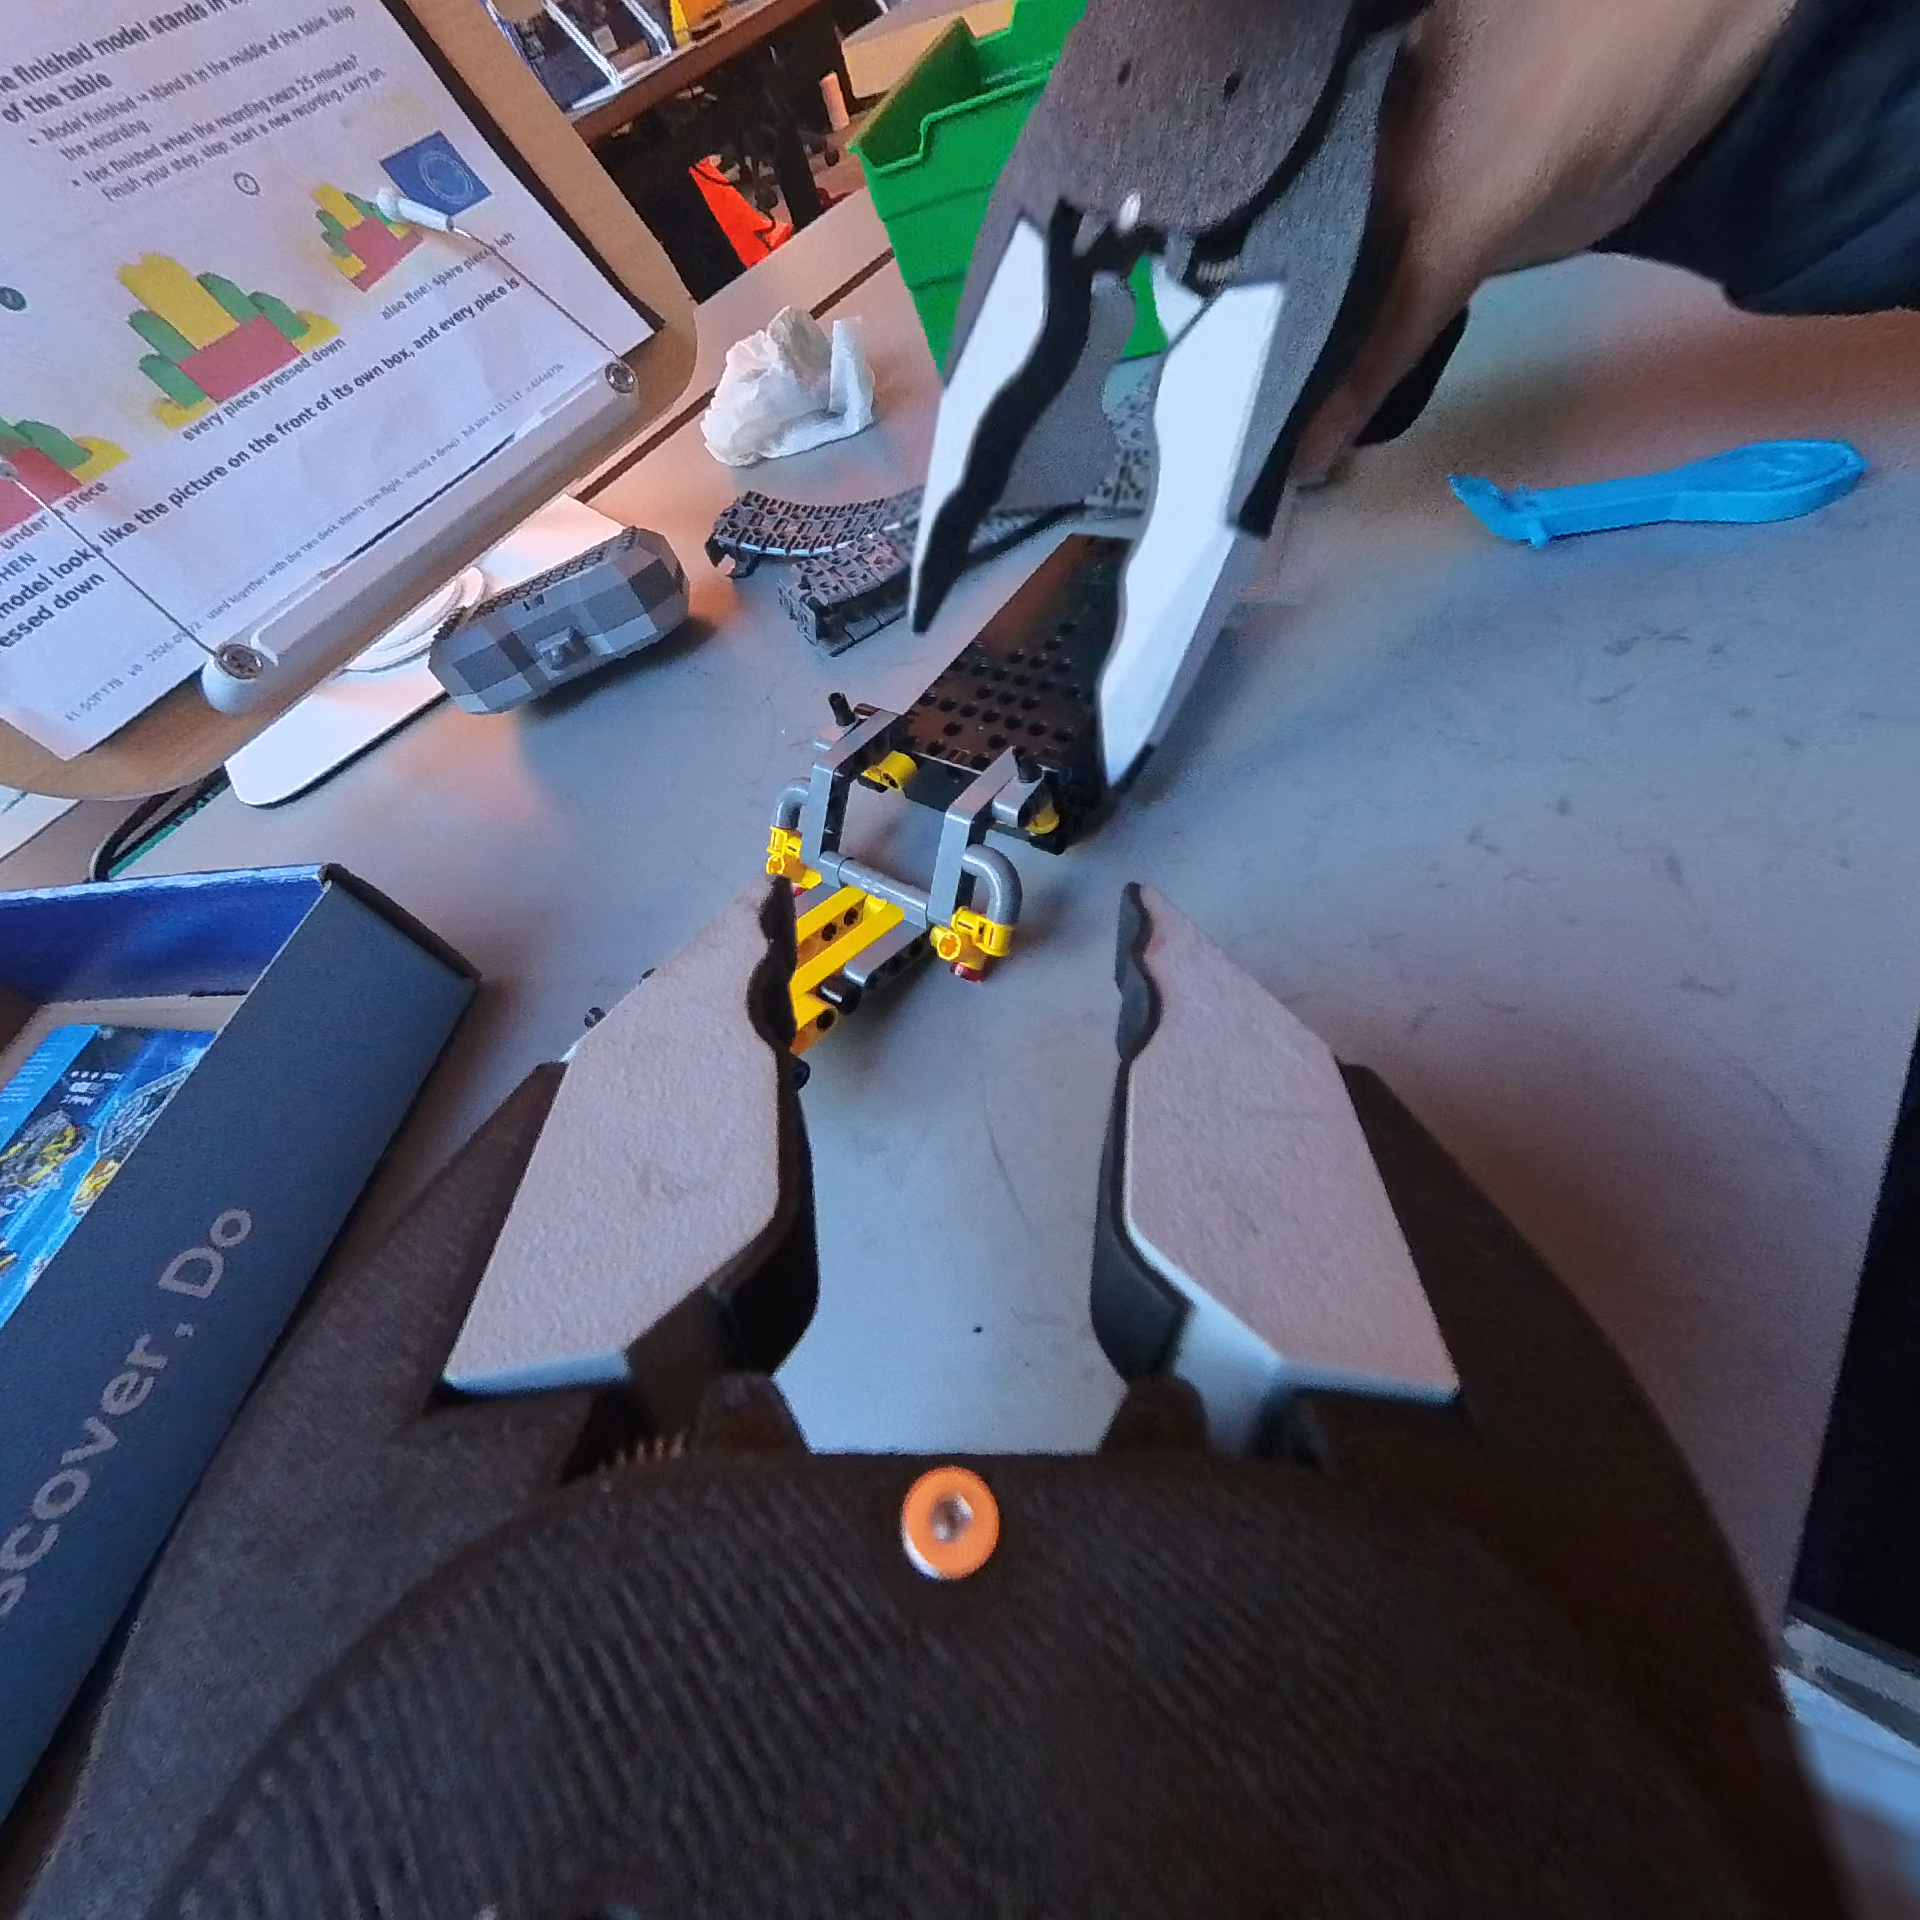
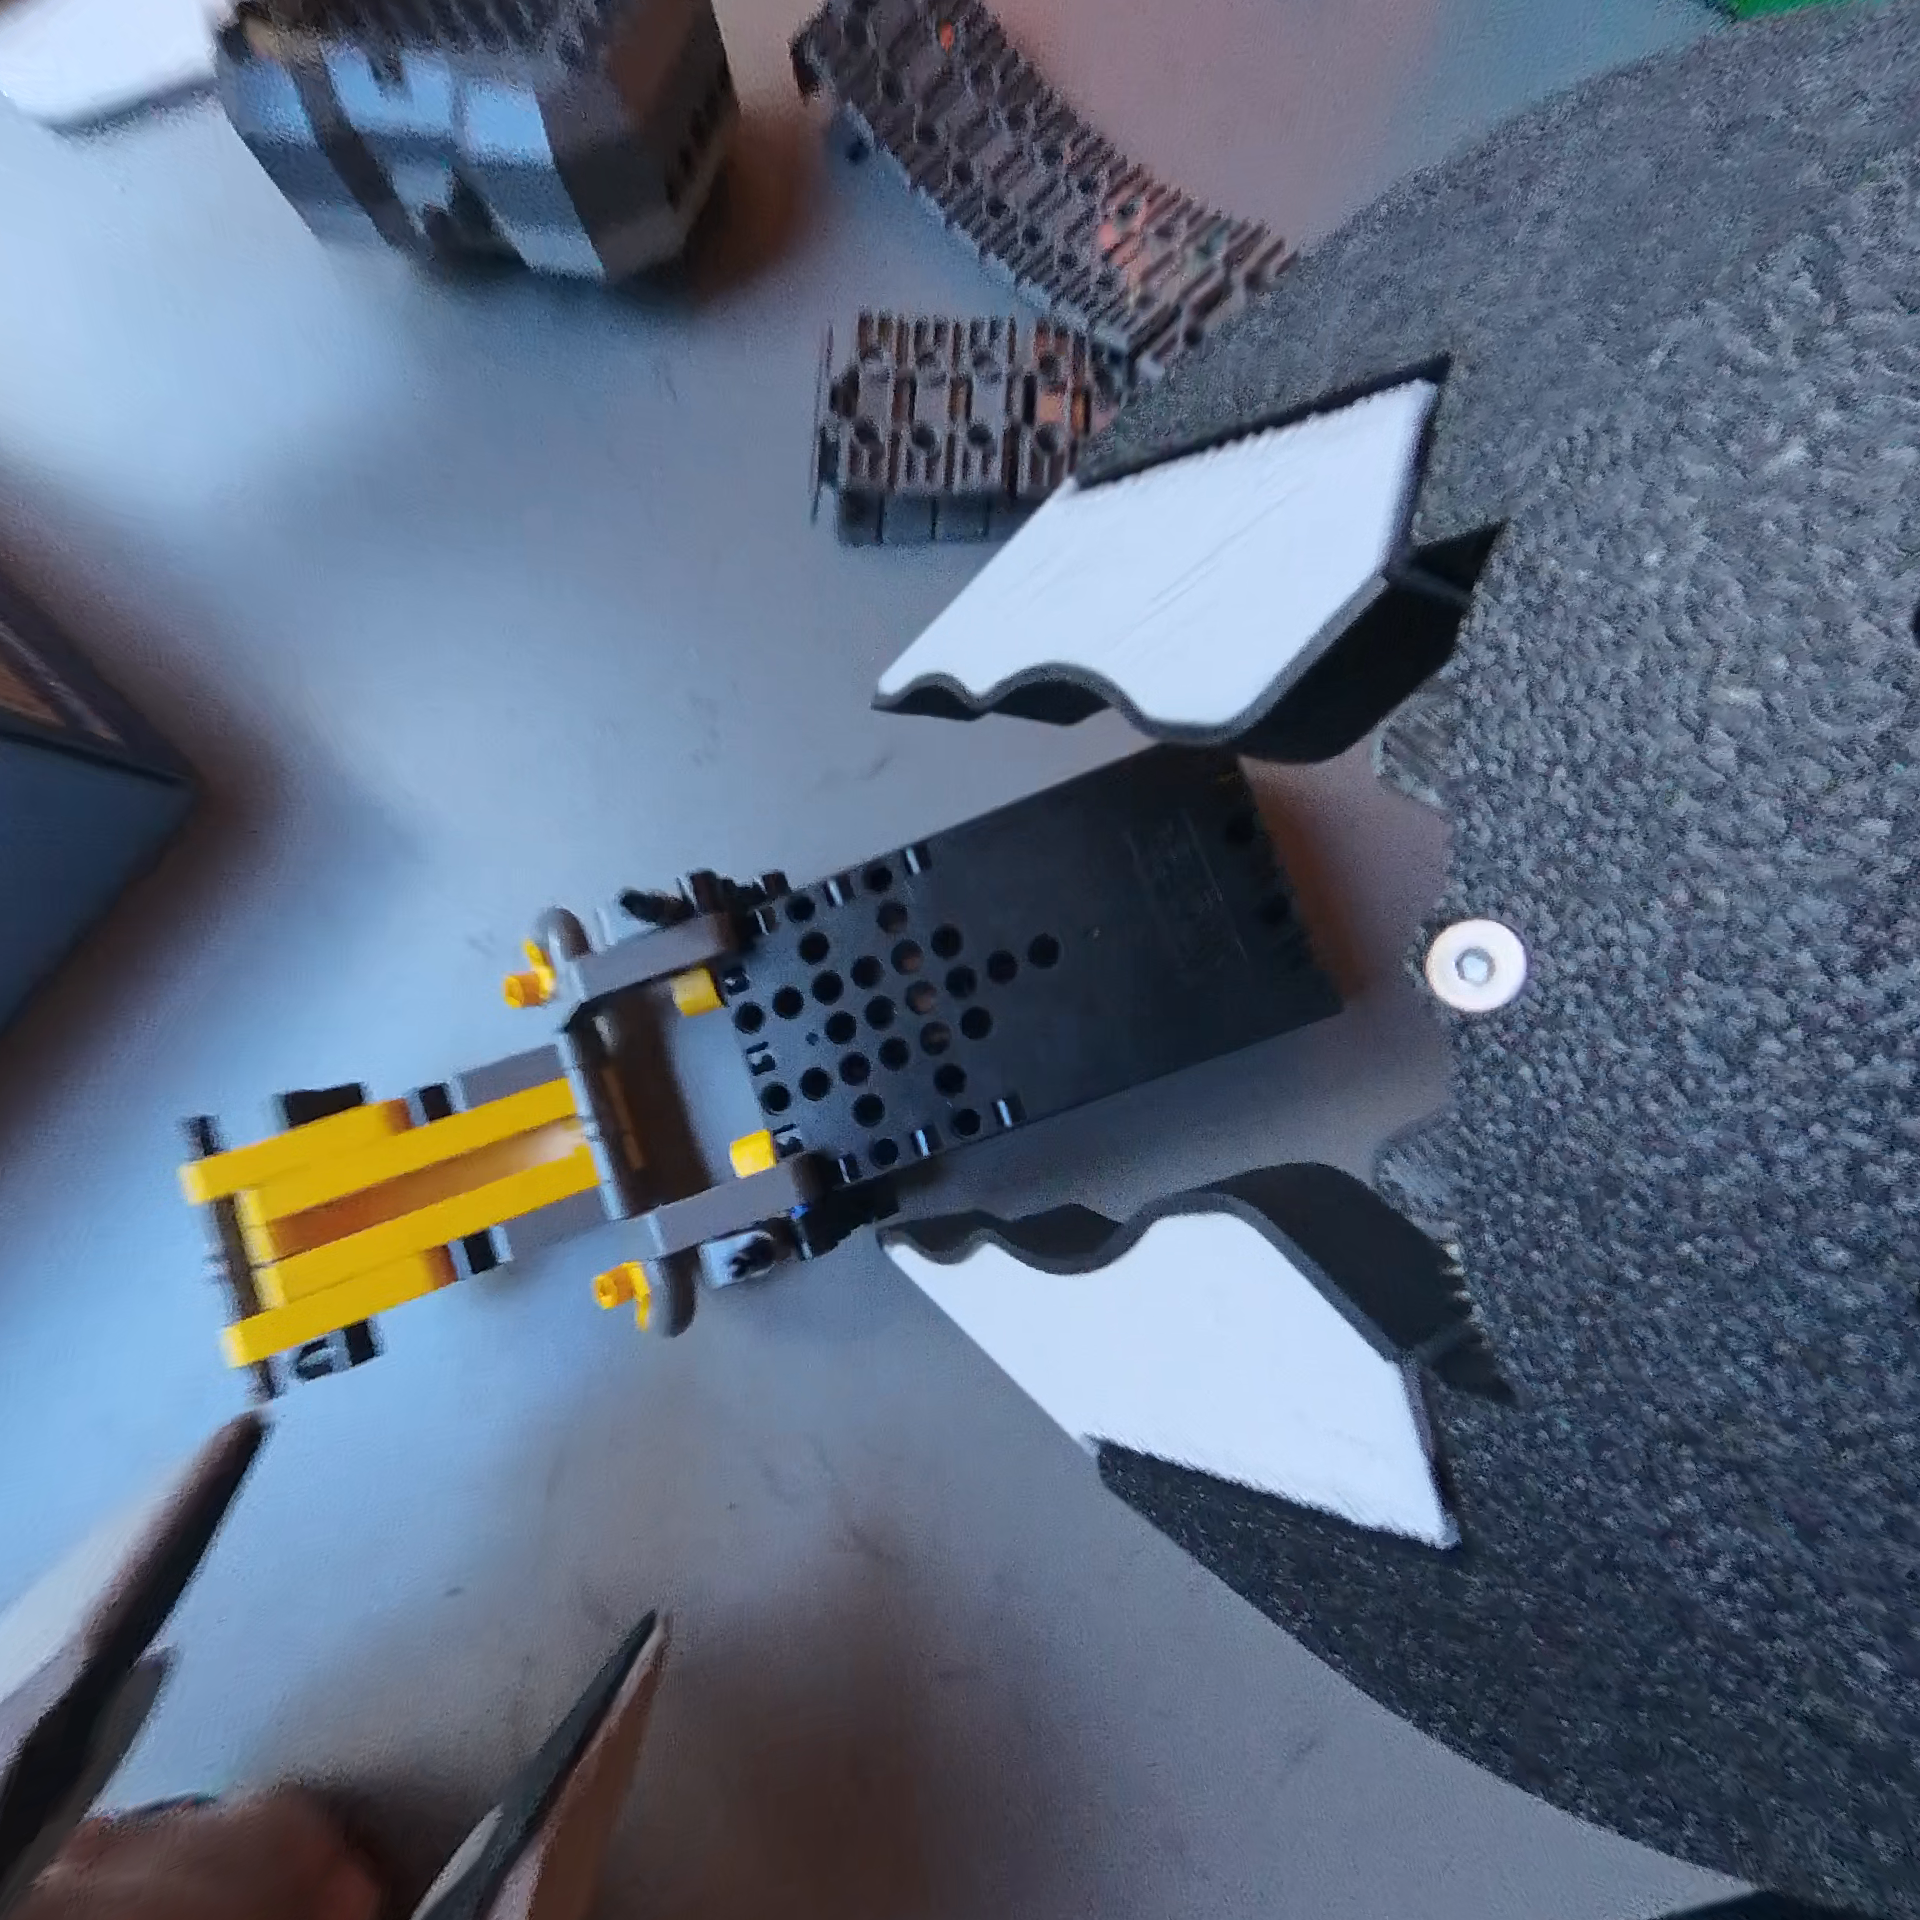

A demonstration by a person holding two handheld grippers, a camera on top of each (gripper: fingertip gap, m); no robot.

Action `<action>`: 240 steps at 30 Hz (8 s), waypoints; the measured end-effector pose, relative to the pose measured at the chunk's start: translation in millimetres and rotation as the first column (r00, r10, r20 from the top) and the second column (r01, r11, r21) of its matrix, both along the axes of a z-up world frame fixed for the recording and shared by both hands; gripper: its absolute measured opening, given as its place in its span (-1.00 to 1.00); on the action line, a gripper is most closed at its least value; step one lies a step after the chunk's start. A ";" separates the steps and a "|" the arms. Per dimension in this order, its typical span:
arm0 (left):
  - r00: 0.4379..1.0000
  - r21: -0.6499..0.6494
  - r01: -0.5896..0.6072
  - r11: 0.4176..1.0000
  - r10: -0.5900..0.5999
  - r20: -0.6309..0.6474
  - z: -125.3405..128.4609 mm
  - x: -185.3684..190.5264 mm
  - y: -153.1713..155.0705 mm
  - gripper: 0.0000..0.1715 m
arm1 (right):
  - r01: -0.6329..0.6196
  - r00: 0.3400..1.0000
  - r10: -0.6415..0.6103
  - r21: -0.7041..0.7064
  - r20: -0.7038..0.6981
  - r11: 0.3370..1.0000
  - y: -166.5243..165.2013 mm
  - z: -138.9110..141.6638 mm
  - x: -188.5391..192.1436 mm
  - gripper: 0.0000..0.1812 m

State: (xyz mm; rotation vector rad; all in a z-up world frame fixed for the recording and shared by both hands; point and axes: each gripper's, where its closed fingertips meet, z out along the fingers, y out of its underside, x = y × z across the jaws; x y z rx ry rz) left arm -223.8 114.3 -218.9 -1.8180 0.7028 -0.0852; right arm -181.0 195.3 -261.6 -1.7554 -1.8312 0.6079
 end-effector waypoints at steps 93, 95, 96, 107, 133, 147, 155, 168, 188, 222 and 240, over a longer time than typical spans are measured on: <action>0.854 -0.230 0.435 0.871 -0.479 -0.201 -40.5 20.1 -57.1 -0.74 | -0.124 0.979 0.086 -0.209 -0.183 0.970 -95.3 21.8 13.7 -0.52; 0.854 -0.221 0.427 0.877 -0.471 -0.221 -40.4 22.7 -56.3 -0.74 | -0.034 0.967 -0.023 -0.220 -0.252 0.975 -78.9 29.2 4.1 -0.54; 0.851 -0.215 0.424 0.880 -0.468 -0.239 -40.6 24.4 -56.1 -0.74 | -0.009 0.964 -0.052 -0.229 -0.260 0.973 -75.6 27.8 0.1 -0.56; 0.853 -0.235 0.462 0.855 -0.501 -0.145 -33.0 48.3 -58.3 -0.65 | -0.038 0.975 -0.010 -0.214 -0.222 0.976 -89.0 12.8 -21.2 -0.82; 0.848 -0.232 0.464 0.855 -0.504 -0.163 -33.7 37.8 -59.3 -0.76 | -0.137 0.972 0.180 0.261 -0.149 0.956 -90.0 18.1 -36.8 -0.87; 0.910 -0.193 0.404 0.894 -0.415 -0.018 -22.7 50.5 -49.9 -0.58 | -0.070 0.945 0.054 -0.037 -0.322 0.997 -71.7 62.2 -7.5 -0.73; 0.957 -0.143 0.274 0.951 -0.255 0.138 21.3 -28.1 -37.5 -0.38 | -0.198 0.933 0.140 -0.145 -0.333 0.969 -96.8 75.7 9.8 -0.72; 0.947 -0.405 0.274 0.873 -0.318 -0.045 -50.1 -38.0 -47.9 -0.22 | -0.368 0.923 0.363 -0.022 -0.131 0.929 -154.4 17.5 -13.6 -0.63; 0.869 -0.275 0.493 0.825 -0.480 0.119 -5.2 -10.5 -73.6 -0.59 | -0.489 0.851 0.522 0.284 -0.053 0.825 -141.5 2.0 -0.8 -0.82; 0.829 -0.280 0.458 0.844 -0.291 0.477 20.6 12.9 -53.3 -0.91 | -0.367 0.861 0.356 0.040 -0.364 0.929 -128.9 55.6 -3.4 -0.61; 0.829 -0.247 0.467 0.849 -0.322 0.458 21.5 18.0 -55.0 -0.92 | -0.353 0.879 0.268 -0.161 -0.393 0.922 -132.0 55.2 -3.8 -0.91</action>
